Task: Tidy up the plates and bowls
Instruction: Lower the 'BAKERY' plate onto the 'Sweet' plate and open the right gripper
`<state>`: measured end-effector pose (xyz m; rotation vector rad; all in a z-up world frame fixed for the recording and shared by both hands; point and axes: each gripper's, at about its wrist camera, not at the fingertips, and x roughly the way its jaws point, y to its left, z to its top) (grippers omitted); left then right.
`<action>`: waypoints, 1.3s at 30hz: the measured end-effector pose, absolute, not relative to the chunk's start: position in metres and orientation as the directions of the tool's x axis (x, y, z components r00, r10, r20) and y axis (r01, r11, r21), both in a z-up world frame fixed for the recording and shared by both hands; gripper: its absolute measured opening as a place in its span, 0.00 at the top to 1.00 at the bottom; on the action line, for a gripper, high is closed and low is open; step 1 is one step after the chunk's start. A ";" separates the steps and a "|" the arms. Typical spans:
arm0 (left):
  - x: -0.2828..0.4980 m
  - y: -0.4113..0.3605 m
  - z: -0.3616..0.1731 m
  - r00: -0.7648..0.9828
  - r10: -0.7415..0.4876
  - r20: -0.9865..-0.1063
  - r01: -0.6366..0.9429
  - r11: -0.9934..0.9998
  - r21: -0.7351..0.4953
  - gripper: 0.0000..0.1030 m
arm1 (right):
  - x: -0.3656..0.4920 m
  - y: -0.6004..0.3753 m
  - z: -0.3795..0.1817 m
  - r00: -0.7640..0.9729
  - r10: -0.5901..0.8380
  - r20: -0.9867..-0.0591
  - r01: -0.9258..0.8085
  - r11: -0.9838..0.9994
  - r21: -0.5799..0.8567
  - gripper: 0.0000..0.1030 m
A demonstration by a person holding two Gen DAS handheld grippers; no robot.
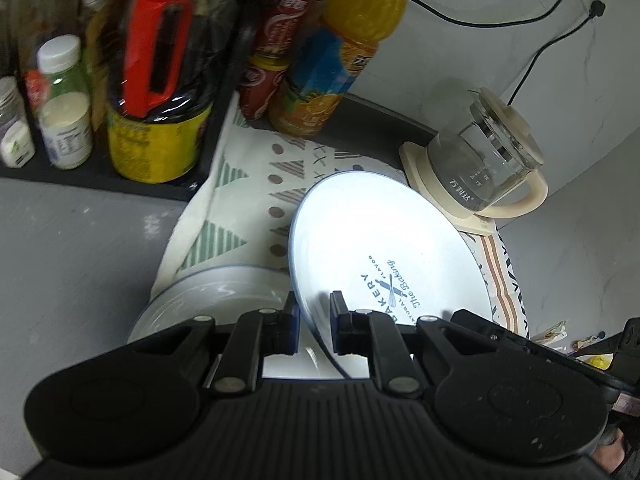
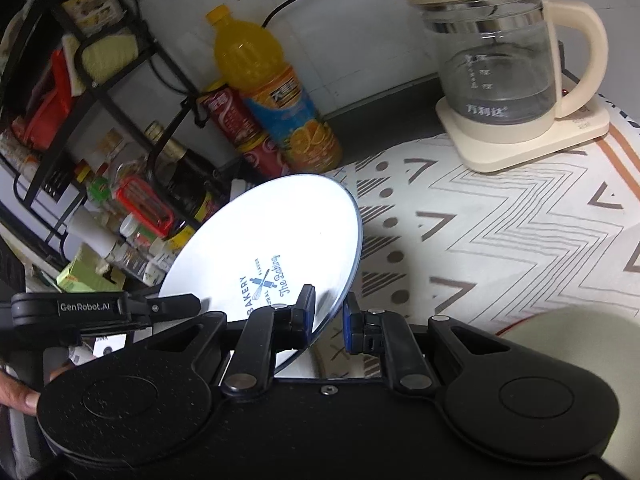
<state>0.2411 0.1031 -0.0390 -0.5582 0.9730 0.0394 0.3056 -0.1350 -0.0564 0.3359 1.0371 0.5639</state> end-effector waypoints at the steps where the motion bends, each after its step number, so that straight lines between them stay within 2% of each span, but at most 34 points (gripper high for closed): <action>1: 0.237 0.106 -0.040 0.571 -0.214 -0.793 -0.279 0.858 -0.432 0.88 | 0.302 -0.132 -0.056 0.384 0.586 -0.714 -0.285 0.811 0.511 0.86; 15: 0.205 0.111 -0.064 0.465 -0.228 -0.855 -0.334 0.849 -0.409 0.87 | 0.263 -0.107 -0.059 0.324 0.544 -0.774 -0.333 0.831 0.445 0.85; 39: 0.178 0.118 -0.100 0.388 -0.250 -0.887 -0.413 0.813 -0.410 0.87 | 0.236 -0.087 -0.075 0.250 0.471 -0.846 -0.354 0.858 0.372 0.85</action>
